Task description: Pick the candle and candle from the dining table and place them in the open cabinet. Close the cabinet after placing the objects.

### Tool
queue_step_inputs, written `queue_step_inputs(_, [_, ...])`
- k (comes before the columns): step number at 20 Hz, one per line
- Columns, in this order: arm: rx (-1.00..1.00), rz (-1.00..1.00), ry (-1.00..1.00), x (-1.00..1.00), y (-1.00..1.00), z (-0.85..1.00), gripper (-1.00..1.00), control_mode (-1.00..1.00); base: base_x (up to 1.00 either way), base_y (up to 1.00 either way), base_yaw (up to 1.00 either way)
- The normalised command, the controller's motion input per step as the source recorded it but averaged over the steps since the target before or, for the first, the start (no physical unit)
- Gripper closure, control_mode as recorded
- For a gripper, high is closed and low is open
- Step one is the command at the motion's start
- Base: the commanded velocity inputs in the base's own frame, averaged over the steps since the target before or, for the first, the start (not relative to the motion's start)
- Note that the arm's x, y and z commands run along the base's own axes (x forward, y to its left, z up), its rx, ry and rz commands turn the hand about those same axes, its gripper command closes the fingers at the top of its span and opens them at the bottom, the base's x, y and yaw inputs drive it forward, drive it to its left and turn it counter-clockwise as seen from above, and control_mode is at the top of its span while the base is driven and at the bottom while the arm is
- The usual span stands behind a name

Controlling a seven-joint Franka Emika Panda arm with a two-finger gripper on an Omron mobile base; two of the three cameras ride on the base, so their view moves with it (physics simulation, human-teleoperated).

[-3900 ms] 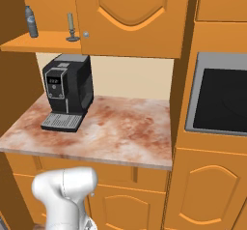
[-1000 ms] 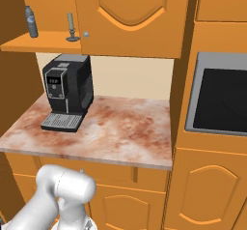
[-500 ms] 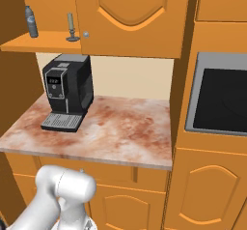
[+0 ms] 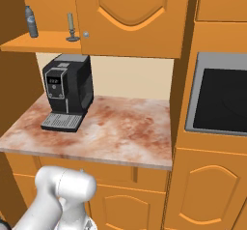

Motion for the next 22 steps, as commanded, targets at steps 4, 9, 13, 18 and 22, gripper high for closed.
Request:
queue_step_inputs(4, [0.09, -0.04, 0.11, 0.03, -0.16, 0.02, -1.0, -1.0, 0.0, 0.0, 0.0])
queue_step_inputs(9, [0.05, -0.05, 0.11, 0.0, 0.0, -0.01, -1.0, -1.0, 0.0, 0.0, 0.0])
queue_step_inputs(13, [0.02, -0.04, 0.06, 0.0, 0.0, 0.0, -1.0, -1.0, 0.0, 0.0, 0.0])
queue_step_inputs(18, [0.05, -0.02, 0.09, 0.0, -0.05, -0.04, -1.0, -1.0, 0.0, 0.0, 0.0])
queue_step_inputs(22, [0.1, 0.0, 0.1, 0.01, -0.28, 0.0, -1.0, -1.0, 0.0, 0.0, 0.0])
